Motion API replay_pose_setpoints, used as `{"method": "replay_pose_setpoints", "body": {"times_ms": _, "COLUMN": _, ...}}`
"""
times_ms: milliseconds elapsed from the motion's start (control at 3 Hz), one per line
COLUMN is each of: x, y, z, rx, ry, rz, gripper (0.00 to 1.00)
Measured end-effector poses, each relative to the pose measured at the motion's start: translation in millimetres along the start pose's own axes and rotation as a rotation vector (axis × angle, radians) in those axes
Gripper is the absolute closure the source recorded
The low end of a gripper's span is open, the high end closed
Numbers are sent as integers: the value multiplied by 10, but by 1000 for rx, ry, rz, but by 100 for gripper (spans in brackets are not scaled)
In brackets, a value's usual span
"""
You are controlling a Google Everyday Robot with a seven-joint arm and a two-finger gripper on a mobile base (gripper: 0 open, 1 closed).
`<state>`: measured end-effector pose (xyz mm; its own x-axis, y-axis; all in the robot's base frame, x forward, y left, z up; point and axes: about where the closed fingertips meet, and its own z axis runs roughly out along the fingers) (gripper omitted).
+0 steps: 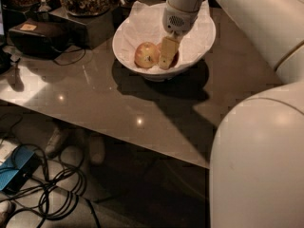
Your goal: Pick apple from white bowl
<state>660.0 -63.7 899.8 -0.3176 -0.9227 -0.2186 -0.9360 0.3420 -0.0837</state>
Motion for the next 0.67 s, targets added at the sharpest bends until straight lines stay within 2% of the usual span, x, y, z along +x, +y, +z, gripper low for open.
{"method": "replay_pose_setpoints", "body": {"times_ms": 333, "x": -118, "y": 92, "z": -275, "rx": 1, "ry": -17, "rz": -49, "gripper": 100}}
{"method": "replay_pose_setpoints", "body": {"times_ms": 667, "x": -334, "y": 213, "z": -585, "rx": 16, "ry": -62, "rz": -130, "gripper": 100}}
